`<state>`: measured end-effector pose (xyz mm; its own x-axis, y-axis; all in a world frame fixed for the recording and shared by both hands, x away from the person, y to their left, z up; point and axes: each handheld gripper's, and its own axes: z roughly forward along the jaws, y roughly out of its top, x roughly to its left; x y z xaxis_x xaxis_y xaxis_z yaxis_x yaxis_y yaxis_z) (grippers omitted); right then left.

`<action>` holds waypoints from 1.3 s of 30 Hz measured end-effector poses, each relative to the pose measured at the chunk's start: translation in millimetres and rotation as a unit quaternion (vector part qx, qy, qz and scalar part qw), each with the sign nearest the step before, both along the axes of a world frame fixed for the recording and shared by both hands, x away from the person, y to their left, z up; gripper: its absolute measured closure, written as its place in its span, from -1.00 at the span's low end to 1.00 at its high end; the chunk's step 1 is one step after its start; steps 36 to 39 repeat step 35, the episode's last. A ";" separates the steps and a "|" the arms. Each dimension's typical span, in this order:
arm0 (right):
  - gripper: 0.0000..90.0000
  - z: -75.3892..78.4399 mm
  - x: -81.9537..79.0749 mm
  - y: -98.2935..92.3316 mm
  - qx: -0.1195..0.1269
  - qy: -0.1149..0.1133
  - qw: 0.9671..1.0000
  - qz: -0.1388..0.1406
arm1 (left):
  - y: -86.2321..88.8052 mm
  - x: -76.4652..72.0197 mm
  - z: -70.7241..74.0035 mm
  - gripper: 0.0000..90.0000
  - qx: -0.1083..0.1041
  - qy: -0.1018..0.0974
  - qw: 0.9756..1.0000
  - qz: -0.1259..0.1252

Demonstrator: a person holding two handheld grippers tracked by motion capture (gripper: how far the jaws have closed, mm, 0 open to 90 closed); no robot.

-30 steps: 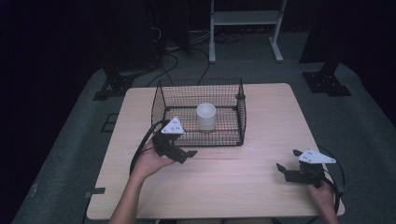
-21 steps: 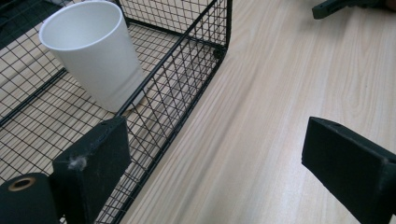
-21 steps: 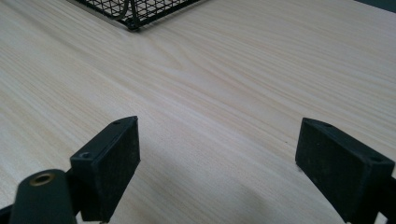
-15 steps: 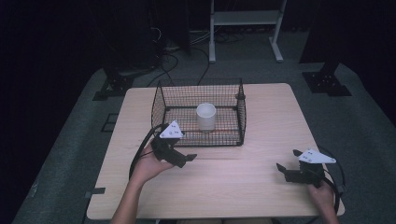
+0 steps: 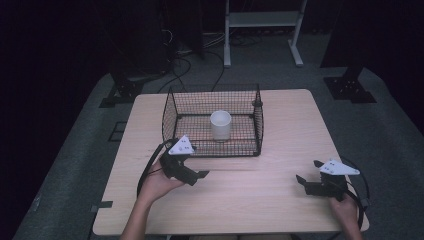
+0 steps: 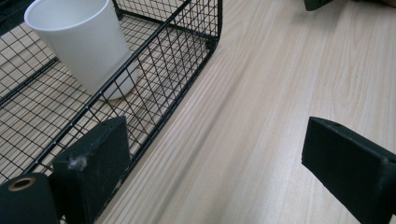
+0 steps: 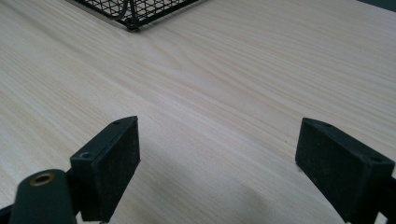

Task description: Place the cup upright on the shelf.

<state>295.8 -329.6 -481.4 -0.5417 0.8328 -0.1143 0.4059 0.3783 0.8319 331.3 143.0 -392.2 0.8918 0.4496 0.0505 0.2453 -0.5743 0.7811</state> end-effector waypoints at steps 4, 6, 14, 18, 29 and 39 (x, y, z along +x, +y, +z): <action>-0.71 0.0 0.0 0.0 0.000 0.000 1.000 0.000 | 2.2 -2.2 -4.1 -0.84 0.002 0.002 1.000 0.004; -0.71 0.0 0.0 0.2 0.000 0.000 1.000 0.000 | 3.7 -3.2 -6.1 -0.84 -0.003 0.004 1.000 0.004; -0.71 -0.1 0.1 0.2 0.000 0.001 1.000 -0.001 | 9.7 -9.7 -11.5 -0.84 -0.005 0.005 1.000 0.012; -0.71 -0.1 0.0 0.2 0.000 0.001 1.000 -0.001 | 14.2 -13.0 -15.6 -0.84 -0.008 0.007 1.000 0.017; -0.71 0.0 0.3 -0.3 0.002 0.001 1.000 -0.003 | 27.3 -25.2 -25.6 -0.84 -0.034 0.010 0.999 0.037; -0.71 0.0 0.2 -0.2 0.002 0.000 1.000 -0.002 | 35.0 -31.2 -33.0 -0.84 -0.050 0.017 0.998 0.043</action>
